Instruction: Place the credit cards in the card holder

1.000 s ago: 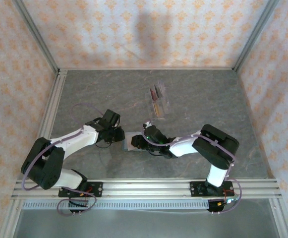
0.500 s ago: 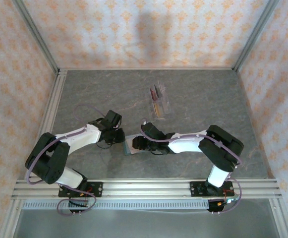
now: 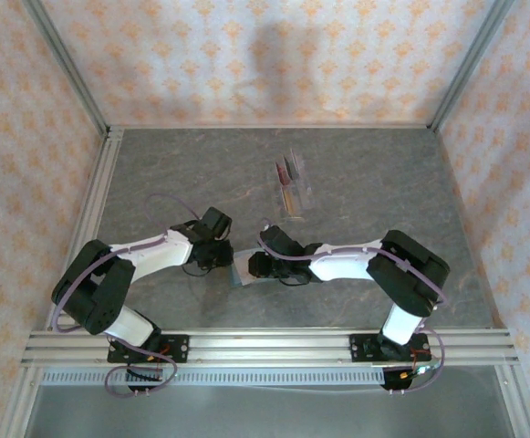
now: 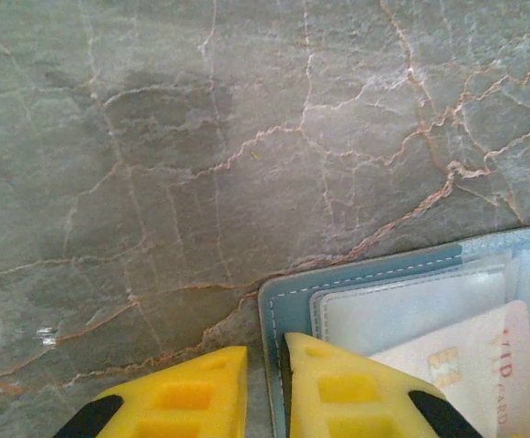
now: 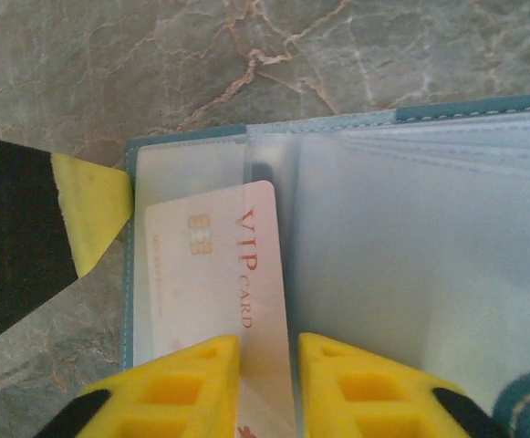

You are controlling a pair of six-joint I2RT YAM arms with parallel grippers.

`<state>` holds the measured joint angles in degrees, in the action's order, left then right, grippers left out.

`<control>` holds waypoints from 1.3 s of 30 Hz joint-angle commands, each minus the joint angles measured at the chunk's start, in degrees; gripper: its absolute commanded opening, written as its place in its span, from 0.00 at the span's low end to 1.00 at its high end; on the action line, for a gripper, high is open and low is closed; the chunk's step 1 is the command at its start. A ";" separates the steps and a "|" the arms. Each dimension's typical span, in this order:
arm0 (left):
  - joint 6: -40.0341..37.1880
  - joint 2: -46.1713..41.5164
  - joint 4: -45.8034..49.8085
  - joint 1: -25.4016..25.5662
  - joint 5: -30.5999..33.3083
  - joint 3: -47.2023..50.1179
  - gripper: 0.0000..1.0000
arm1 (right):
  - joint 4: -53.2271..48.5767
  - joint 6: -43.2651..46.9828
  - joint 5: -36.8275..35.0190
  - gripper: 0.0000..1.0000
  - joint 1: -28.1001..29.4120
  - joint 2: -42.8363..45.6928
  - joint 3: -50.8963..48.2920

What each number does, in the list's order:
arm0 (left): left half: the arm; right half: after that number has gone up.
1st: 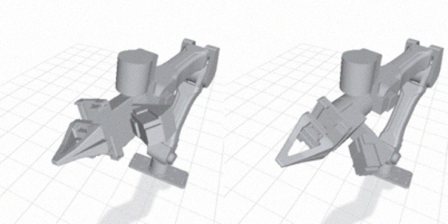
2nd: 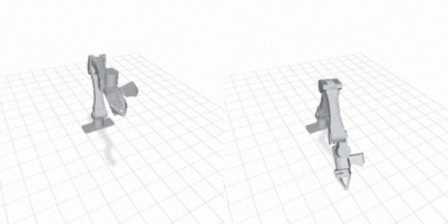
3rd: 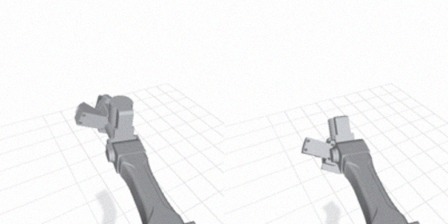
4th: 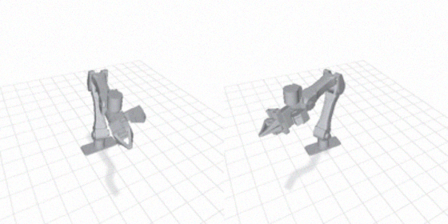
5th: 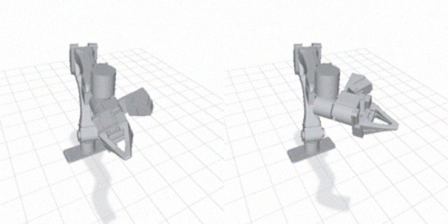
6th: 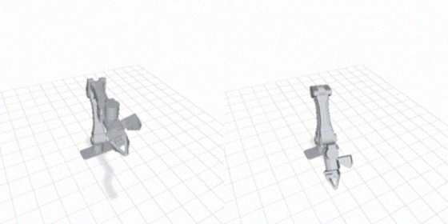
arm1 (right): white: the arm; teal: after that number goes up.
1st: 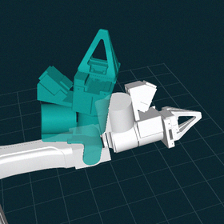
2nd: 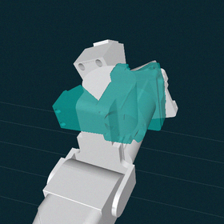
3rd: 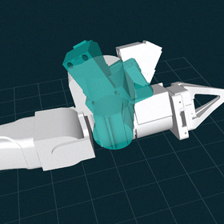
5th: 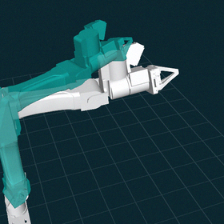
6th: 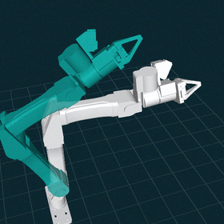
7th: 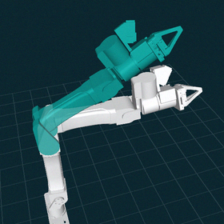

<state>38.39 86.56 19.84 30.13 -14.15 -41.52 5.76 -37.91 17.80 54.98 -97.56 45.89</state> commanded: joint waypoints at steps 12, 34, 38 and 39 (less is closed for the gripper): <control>1.86 0.23 -1.45 2.65 -0.02 3.09 0.18 | 0.40 -5.83 -4.66 0.03 0.94 -2.02 1.13; 1.44 1.06 -2.08 2.87 -0.17 3.05 0.18 | -9.44 -1.08 -8.77 0.38 4.17 3.00 4.71; 1.42 0.97 -1.99 2.87 -0.13 3.03 0.18 | -15.37 2.30 -9.22 0.43 4.08 4.49 7.12; 1.42 0.90 -1.99 2.87 -0.04 3.18 0.18 | -16.38 3.13 -9.33 0.43 4.08 4.70 7.66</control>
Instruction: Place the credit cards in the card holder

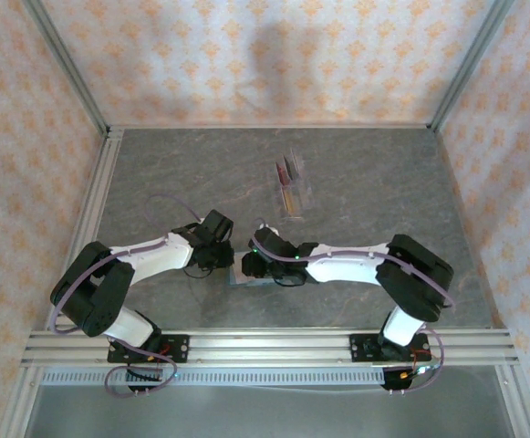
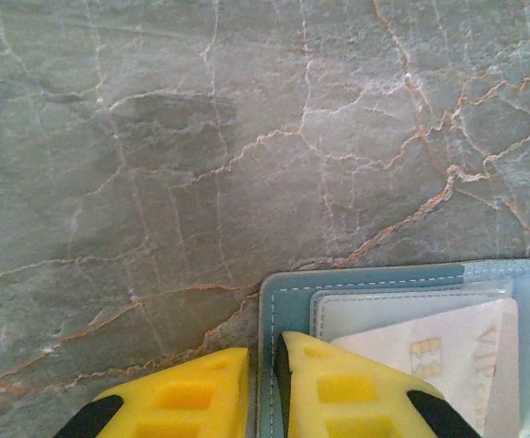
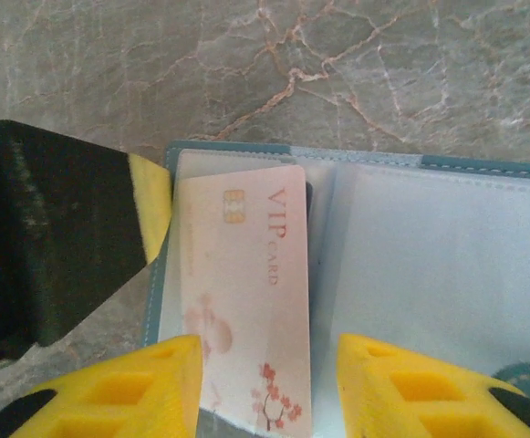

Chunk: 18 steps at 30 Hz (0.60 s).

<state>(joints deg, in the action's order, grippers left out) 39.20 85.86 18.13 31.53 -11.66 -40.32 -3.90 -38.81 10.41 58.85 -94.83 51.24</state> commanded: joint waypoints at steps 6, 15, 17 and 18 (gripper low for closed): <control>0.53 1.50 -0.07 1.34 -2.32 2.07 0.18 | -11.45 10.51 0.08 0.43 0.30 1.51 4.11; 0.44 1.94 -0.19 1.34 -2.44 1.82 0.18 | -15.70 19.84 1.59 0.40 0.44 0.17 6.31; 0.44 2.02 -0.15 1.39 -2.40 1.89 0.18 | -15.49 21.25 2.38 0.40 0.50 -0.29 6.58; 0.44 2.03 -0.20 1.34 -2.35 1.83 0.18 | -15.50 21.89 2.74 0.40 0.71 -0.64 6.80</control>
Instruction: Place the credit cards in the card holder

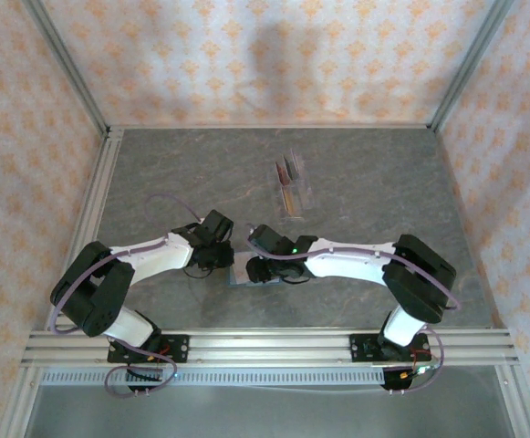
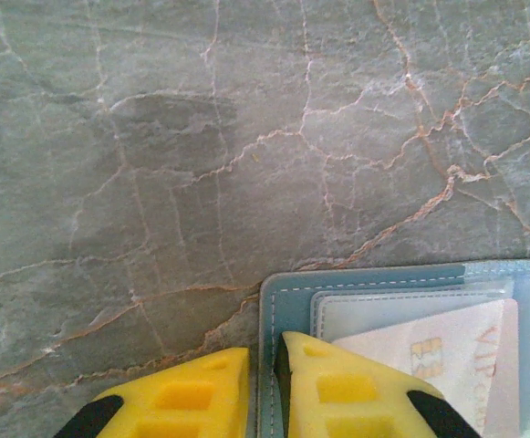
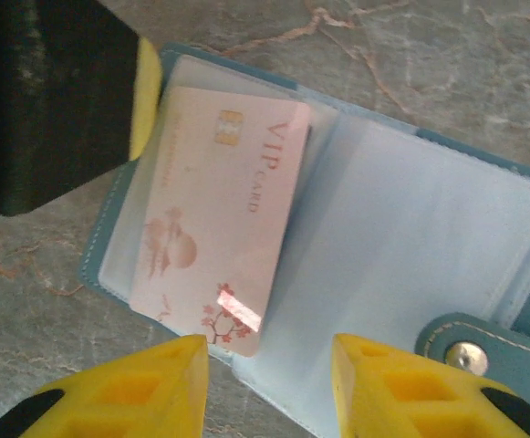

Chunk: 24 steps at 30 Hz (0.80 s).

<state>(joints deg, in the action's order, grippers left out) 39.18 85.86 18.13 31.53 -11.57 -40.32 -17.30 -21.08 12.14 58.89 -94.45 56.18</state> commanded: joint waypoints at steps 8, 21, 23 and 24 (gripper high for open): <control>0.46 2.09 -0.11 1.25 -2.41 1.76 0.18 | -3.05 7.19 -0.20 0.41 2.78 -5.33 4.24; 0.46 2.03 -0.11 1.25 -2.54 1.88 0.18 | -4.68 9.35 -6.18 0.43 5.33 -8.94 5.55; 0.54 2.02 -0.20 1.25 -2.49 2.02 0.18 | -4.63 9.43 -7.28 0.41 6.03 -9.64 5.95; 0.64 1.98 -0.29 1.28 -2.66 2.06 0.18 | -4.57 9.34 -7.63 0.40 6.27 -10.02 6.11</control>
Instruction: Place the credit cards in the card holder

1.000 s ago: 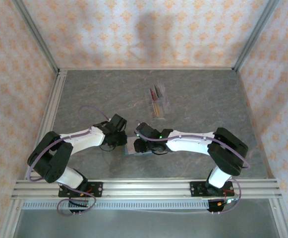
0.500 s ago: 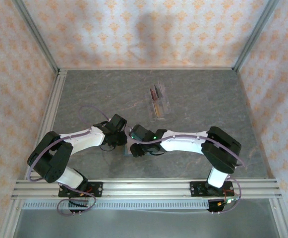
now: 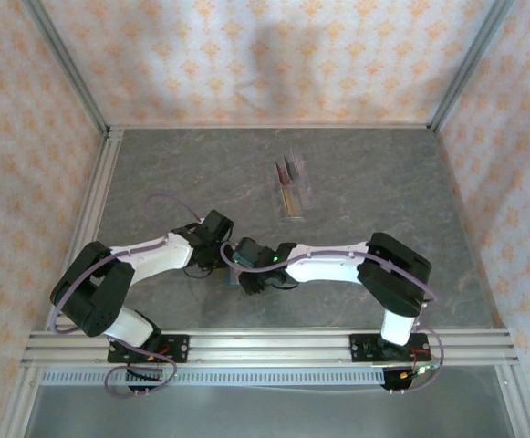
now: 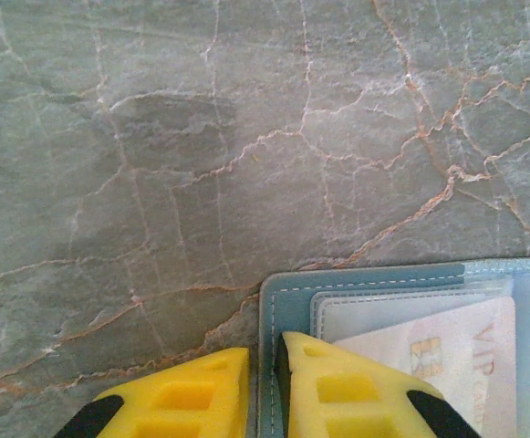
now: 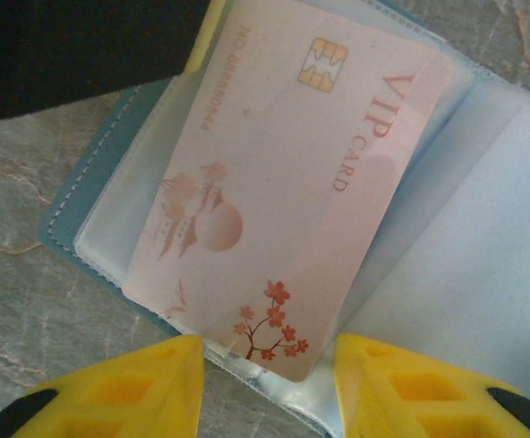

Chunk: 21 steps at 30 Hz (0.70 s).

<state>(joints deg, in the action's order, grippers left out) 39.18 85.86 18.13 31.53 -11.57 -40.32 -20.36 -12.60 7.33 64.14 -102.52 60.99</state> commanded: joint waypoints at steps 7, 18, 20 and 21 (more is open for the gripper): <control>1.16 1.67 -0.72 1.25 -2.90 2.52 0.18 | 1.90 -0.90 -3.97 0.26 1.85 -2.12 1.06; 1.78 0.62 -1.09 1.44 -3.18 3.58 0.18 | 7.07 -4.62 -1.45 0.15 1.79 -2.84 1.66; 1.73 0.85 -1.24 1.61 -3.52 3.36 0.18 | 9.47 -5.53 0.38 0.15 1.76 -2.56 0.68; 1.76 0.97 -1.13 1.61 -3.57 3.30 0.18 | 10.36 -5.96 0.89 0.16 1.76 -2.46 0.23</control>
<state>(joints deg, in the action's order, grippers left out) 40.16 85.10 16.40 31.53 -11.55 -38.94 -17.89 -16.71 5.63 65.39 -103.79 61.69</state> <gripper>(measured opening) 0.182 0.160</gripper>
